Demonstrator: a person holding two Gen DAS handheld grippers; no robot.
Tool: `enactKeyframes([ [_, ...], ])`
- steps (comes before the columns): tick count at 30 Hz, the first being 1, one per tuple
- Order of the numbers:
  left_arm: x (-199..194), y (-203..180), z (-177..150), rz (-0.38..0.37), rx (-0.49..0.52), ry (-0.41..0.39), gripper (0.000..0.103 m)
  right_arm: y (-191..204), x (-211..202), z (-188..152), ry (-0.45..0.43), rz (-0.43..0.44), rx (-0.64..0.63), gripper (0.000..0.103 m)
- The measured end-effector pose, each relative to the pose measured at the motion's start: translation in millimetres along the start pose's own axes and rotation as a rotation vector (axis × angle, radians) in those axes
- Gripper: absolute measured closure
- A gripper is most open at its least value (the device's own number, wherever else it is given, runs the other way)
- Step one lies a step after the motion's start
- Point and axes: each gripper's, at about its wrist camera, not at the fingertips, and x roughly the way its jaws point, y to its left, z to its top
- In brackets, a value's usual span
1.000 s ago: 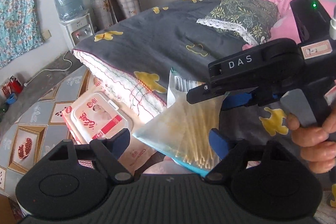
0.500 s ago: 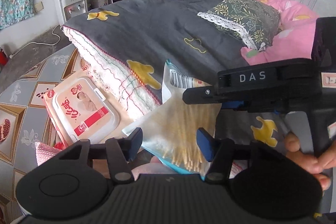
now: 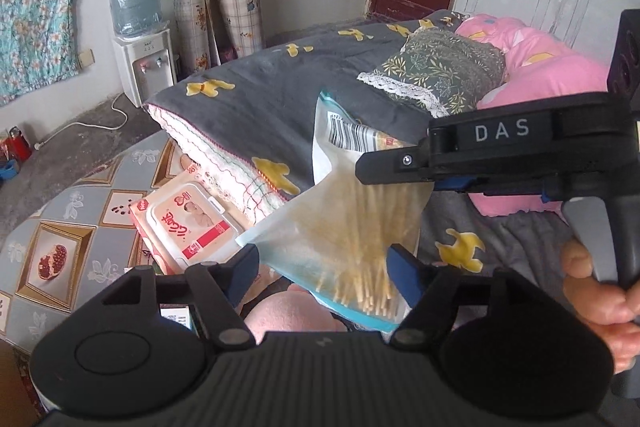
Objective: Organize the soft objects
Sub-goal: 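Grasp the clear cotton swab bag with the right gripper, then carry the swab bag with the right gripper over the cardboard box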
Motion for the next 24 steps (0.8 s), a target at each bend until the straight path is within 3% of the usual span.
enactKeyframes([
  [6,-68,-2,-11,0.061,0.031,-0.039,0.027,55,-50,-5,-0.029,0.068,-0.105,0.071],
  [9,-105,10,-22,0.086,-0.006,-0.056,0.027,71,-85,-16,-0.028,0.12,-0.155,0.071],
  [15,-171,49,-59,0.168,-0.097,-0.115,0.027,144,-112,-46,0.022,0.241,-0.242,0.071],
  [24,-249,145,-128,0.391,-0.302,-0.112,0.028,287,-58,-116,0.256,0.448,-0.335,0.071],
])
